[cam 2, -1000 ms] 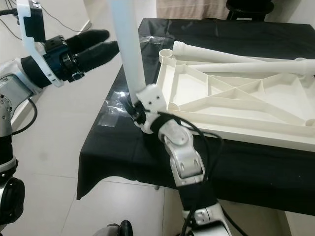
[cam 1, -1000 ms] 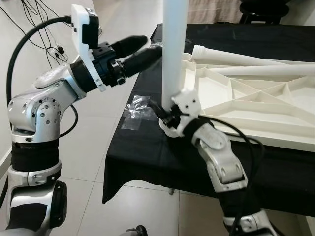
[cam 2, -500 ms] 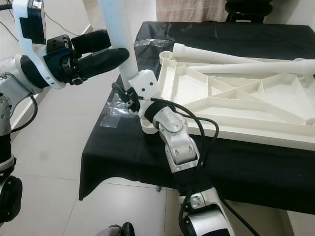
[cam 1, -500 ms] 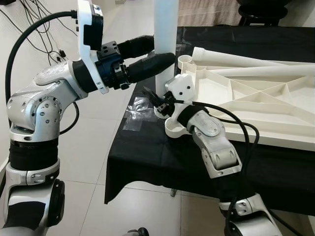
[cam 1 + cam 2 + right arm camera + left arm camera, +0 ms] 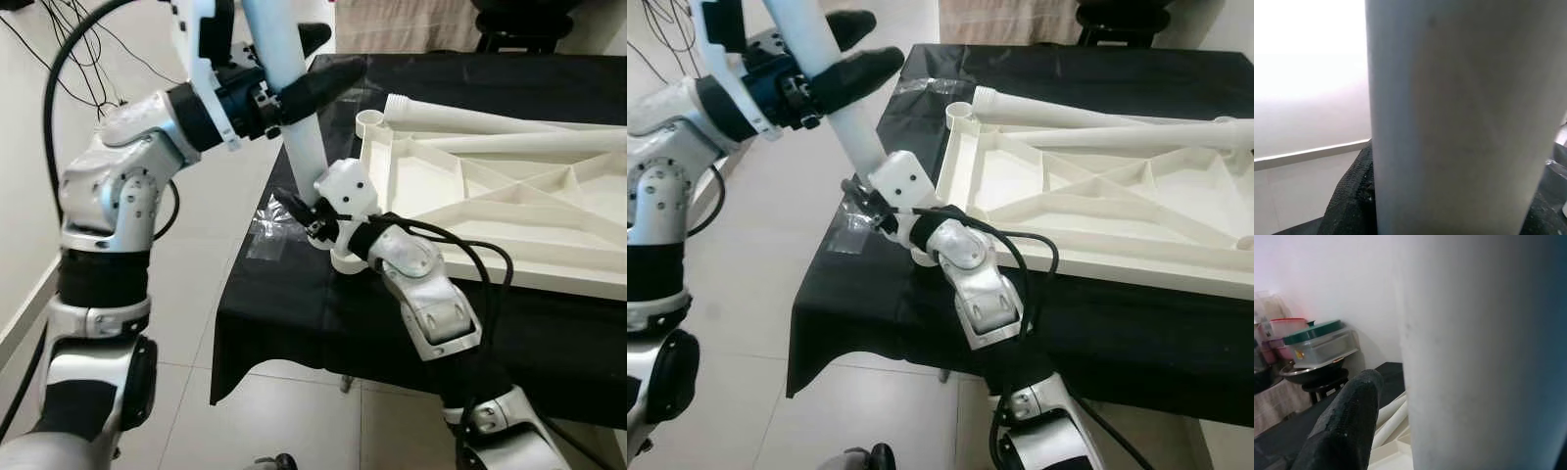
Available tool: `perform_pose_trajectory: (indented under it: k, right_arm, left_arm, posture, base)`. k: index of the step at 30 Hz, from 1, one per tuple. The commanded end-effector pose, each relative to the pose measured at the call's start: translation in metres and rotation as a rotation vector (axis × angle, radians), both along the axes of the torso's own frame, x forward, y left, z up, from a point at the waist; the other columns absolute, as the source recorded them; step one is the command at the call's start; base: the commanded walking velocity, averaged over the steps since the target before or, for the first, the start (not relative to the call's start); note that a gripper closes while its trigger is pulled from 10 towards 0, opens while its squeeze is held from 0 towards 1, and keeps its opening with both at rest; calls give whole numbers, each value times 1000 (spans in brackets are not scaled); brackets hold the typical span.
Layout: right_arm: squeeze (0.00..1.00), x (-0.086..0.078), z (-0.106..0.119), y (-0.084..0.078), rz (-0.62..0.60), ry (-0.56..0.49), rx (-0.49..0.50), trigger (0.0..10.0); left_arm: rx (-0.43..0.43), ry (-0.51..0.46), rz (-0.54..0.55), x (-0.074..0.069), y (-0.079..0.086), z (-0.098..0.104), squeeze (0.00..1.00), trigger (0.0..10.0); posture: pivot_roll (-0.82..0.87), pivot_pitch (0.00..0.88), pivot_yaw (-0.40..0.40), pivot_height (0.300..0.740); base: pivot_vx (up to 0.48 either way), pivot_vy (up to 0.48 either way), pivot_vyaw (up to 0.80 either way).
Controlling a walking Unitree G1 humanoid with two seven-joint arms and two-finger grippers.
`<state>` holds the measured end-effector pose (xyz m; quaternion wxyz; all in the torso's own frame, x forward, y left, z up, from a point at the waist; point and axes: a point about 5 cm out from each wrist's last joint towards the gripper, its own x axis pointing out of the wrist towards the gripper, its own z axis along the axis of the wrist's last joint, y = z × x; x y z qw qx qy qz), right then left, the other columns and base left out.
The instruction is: Building children table
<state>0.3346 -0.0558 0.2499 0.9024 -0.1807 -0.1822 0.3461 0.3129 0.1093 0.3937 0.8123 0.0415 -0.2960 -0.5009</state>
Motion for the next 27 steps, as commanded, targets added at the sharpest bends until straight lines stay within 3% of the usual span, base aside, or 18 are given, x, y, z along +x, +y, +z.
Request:
perform_pose_trajectory:
  k: [1,2,3,4,8,9,13,14,15,16,20,21,24,27]
  right_arm:
    - [0,-20,1,32,156,-83,-102,0]
    - [0,-20,1,32,154,-83,-106,0]
    - [0,-20,1,32,154,-83,-106,0]
    - [0,-17,2,29,126,-86,-108,0]
    - [0,-13,1,25,90,-86,-116,0]
    - [0,-12,0,25,85,-86,-119,1686]
    - [0,-11,-1,24,78,-84,-122,1412]
    - [0,-11,-1,24,72,-83,-124,2745]
    - [0,-10,-1,24,64,-84,-125,8235]
    - [0,-8,-1,23,48,-85,-123,10000]
    - [0,-5,0,20,52,-57,-91,10000]
    - [1000,-5,-1,19,85,-23,-80,10000]
    - [1000,-4,-1,14,130,8,-81,10000]
    - [1000,-7,-3,14,295,87,-161,10000]
  left_arm:
    - [-27,-27,22,0,-7,10,0,10000]
    - [-43,-26,20,1,-8,11,0,4980]
    - [-43,-26,20,1,-8,11,0,4980]
    - [-97,-10,2,2,-8,15,0,0]
    - [-175,19,-40,2,-7,19,0,0]
    - [-184,23,-45,2,-6,20,0,0]
    - [-201,32,-55,2,-5,21,0,0]
    - [-211,37,-61,2,-4,21,0,0]
    - [-222,43,-67,2,-3,22,0,0]
    - [-230,50,-81,3,-2,22,0,0]
    - [-223,57,-138,2,1,24,0,0]
    - [-207,61,-174,1,1,24,0,0]
    - [-138,54,-275,-5,1,23,0,0]
    - [37,39,-459,-17,-5,17,0,0]
  posture:
    - [17,142,79,740]
    - [13,140,83,740]
    - [13,140,83,740]
    - [8,141,81,740]
    - [9,139,81,740]
    - [12,139,79,740]
    - [13,137,79,740]
    - [14,135,78,740]
    - [15,135,78,740]
    - [16,133,79,740]
    - [21,130,85,740]
    - [25,127,84,740]
    - [29,128,81,740]
    - [25,121,66,740]
  base:
    - [0,0,0]
    - [0,0,0]
    - [0,0,0]
    - [0,0,0]
    - [0,0,0]
    - [0,0,0]
    - [0,0,0]
    - [0,0,0]
    - [0,0,0]
    - [0,0,0]
    - [0,0,0]
    - [0,0,0]
    - [0,0,0]
    - [0,0,0]
